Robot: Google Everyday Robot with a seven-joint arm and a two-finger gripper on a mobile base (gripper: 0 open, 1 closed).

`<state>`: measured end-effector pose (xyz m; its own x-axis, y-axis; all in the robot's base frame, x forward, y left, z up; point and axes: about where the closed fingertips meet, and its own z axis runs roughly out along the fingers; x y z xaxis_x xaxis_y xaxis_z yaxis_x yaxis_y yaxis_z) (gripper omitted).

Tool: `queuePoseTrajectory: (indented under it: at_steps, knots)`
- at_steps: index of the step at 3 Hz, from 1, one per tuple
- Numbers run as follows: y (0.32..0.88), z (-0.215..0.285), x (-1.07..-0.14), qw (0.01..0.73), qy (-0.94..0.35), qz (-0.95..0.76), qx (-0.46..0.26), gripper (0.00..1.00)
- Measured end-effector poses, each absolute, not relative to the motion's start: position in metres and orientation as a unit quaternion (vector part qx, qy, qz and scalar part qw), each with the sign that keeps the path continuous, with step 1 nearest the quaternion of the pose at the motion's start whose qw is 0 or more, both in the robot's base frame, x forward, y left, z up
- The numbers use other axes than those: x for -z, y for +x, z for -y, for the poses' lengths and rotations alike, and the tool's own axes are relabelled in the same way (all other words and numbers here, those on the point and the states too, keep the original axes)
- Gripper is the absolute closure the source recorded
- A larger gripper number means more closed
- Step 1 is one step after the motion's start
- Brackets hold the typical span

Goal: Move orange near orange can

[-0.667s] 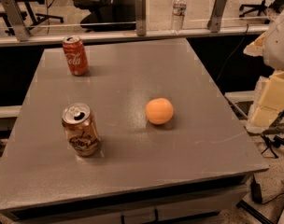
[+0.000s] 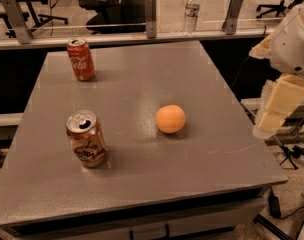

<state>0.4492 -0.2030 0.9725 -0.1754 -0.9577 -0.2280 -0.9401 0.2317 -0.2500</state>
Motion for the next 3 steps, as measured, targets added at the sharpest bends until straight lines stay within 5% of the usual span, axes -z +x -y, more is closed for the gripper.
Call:
queuePoseTrajectory:
  at_steps: [3]
  knots:
    - [0.489, 0.136, -0.934, 0.195, -0.672, -0.714, -0.017, 0.0]
